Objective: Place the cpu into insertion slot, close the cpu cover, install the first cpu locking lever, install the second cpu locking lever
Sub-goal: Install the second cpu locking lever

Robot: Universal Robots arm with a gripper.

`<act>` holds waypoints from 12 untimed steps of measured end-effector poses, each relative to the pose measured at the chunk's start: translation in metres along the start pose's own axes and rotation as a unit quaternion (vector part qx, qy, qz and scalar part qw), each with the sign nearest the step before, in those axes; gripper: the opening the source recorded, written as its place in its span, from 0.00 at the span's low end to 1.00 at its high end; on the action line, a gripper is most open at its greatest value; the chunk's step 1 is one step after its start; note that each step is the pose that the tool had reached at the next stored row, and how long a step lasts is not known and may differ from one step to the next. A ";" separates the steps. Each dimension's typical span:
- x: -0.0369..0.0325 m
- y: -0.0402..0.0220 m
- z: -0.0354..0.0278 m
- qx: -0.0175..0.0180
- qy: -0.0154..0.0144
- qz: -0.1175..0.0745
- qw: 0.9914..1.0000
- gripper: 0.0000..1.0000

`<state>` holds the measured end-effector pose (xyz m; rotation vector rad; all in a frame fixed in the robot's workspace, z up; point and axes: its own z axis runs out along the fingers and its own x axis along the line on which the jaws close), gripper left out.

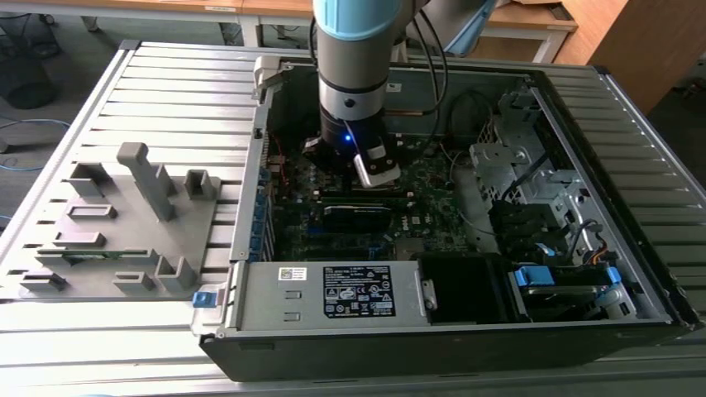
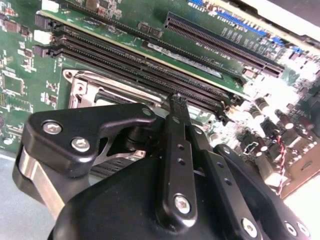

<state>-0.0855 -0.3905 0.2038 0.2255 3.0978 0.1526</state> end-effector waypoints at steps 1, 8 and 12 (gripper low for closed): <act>0.0001 -0.0001 0.0003 -0.002 0.000 0.000 1.000 0.11; 0.0012 -0.0005 0.0035 -0.013 0.002 0.001 1.000 0.11; 0.0015 -0.0008 0.0051 -0.017 0.003 0.001 1.000 0.11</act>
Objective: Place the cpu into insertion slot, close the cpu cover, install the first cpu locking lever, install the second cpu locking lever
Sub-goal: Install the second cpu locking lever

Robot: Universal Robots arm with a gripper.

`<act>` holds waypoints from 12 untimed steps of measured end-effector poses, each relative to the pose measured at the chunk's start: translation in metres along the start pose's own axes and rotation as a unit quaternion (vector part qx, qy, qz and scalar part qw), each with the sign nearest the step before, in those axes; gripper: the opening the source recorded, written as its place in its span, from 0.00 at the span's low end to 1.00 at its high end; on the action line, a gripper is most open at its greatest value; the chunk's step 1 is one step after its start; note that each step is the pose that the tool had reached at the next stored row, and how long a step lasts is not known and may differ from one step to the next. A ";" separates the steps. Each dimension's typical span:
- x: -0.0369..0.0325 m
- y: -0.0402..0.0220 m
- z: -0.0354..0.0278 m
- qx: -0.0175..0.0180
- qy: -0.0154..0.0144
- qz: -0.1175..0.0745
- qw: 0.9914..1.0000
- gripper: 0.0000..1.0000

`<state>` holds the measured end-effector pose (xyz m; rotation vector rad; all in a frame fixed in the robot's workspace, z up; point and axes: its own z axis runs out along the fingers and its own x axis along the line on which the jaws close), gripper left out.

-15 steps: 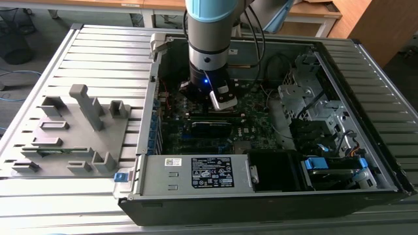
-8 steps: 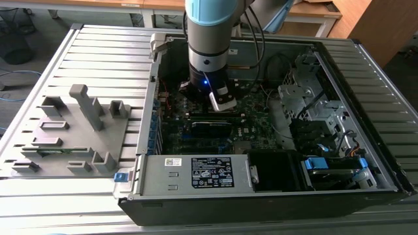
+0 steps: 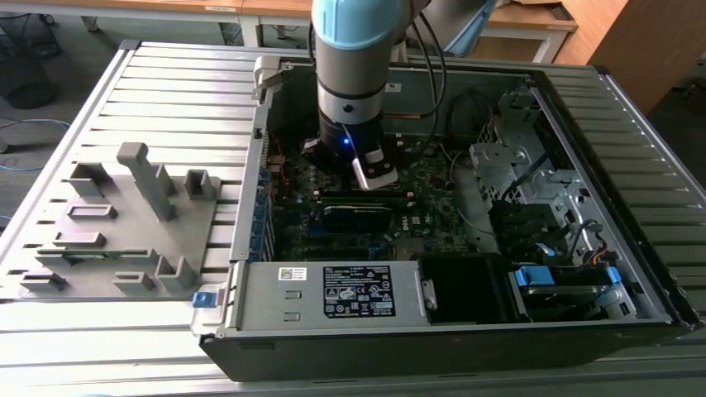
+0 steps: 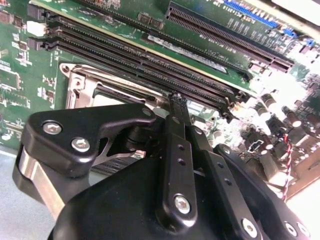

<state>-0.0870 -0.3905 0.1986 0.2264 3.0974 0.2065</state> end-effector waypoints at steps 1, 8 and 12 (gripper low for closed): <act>0.0001 -0.0001 0.0002 -0.002 0.000 0.000 1.000 0.11; 0.0009 -0.0004 0.0020 -0.014 0.002 0.000 1.000 0.11; 0.0026 -0.0011 0.0032 -0.019 0.003 0.001 1.000 0.11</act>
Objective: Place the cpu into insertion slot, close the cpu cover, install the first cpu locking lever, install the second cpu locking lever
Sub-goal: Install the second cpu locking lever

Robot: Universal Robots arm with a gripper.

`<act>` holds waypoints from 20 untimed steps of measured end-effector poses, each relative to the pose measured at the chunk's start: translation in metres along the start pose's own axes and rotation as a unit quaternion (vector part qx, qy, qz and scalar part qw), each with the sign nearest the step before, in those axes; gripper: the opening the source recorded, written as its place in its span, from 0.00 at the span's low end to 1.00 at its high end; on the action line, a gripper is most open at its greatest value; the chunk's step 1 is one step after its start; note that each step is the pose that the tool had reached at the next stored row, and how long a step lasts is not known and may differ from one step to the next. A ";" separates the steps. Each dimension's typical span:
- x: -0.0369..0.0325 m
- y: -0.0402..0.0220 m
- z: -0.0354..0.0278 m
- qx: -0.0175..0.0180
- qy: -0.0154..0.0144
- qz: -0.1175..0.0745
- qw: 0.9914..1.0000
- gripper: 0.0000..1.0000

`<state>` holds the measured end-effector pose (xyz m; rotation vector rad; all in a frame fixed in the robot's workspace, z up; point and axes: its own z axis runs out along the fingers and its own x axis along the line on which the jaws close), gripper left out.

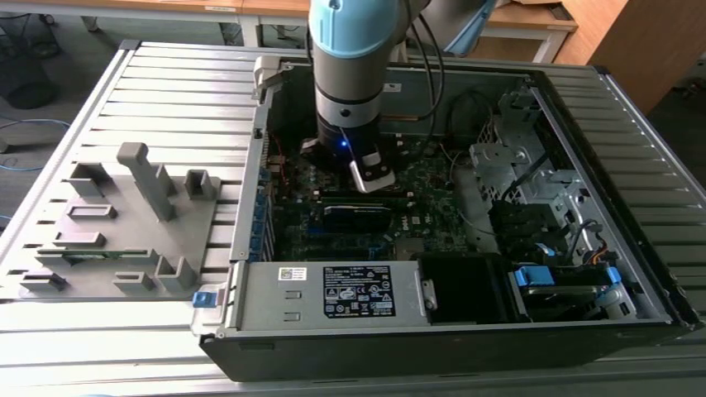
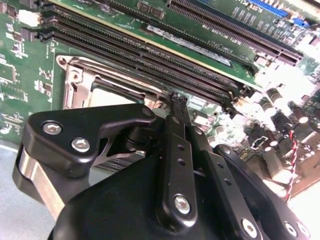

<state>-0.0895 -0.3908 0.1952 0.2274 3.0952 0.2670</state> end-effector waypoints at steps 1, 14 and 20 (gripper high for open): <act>0.0005 -0.0002 0.0004 -0.001 0.000 0.000 1.000 0.11; 0.0027 0.0000 -0.0066 -0.002 0.000 0.000 1.000 0.11; 0.0025 0.0022 -0.0194 -0.002 0.000 0.000 1.000 0.11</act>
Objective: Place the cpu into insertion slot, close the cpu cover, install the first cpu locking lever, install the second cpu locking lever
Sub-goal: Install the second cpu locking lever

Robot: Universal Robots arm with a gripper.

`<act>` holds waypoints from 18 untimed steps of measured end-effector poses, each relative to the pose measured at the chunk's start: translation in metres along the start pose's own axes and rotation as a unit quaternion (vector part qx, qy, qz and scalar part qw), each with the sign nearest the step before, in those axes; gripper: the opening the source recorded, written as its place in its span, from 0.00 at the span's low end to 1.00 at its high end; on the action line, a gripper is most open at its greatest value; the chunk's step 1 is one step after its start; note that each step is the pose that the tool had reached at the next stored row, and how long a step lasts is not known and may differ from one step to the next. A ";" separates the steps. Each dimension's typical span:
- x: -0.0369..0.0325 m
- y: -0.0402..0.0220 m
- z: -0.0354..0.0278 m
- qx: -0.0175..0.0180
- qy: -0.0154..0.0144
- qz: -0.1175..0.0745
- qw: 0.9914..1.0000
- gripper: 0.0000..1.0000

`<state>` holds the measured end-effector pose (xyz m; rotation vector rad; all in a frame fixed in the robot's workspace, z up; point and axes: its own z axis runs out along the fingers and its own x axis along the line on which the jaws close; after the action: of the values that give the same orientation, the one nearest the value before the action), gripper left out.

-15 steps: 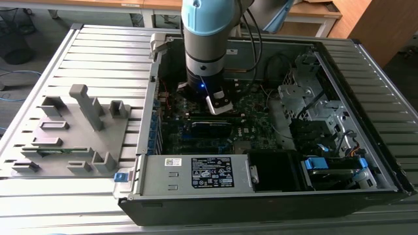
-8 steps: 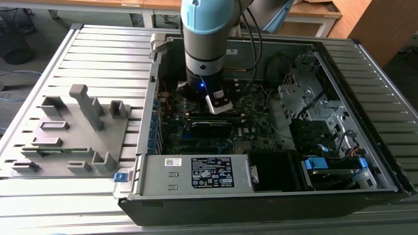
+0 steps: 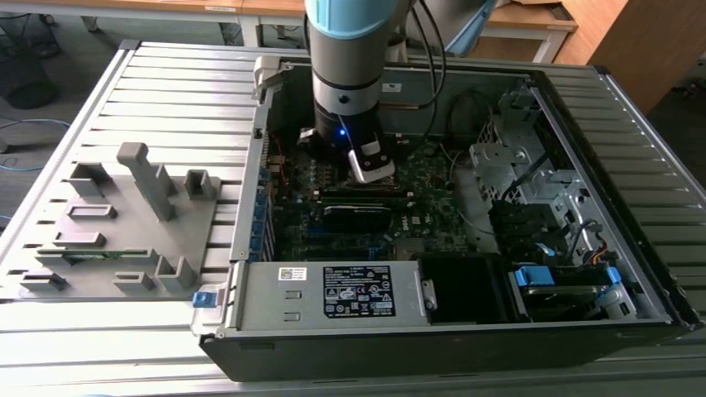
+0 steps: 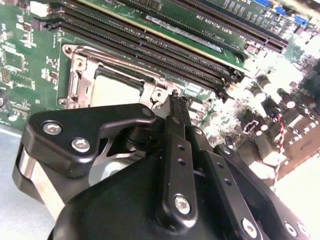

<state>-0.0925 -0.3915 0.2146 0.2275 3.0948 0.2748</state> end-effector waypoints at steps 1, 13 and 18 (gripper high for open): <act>0.0000 0.0002 -0.0009 0.000 0.000 0.000 1.000 0.11; -0.0127 0.0053 0.0012 0.005 -0.001 0.000 1.000 0.11; -0.0140 0.0160 0.0039 0.011 -0.002 0.000 1.000 0.11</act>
<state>-0.0762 -0.3774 0.2138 0.2287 3.0958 0.2418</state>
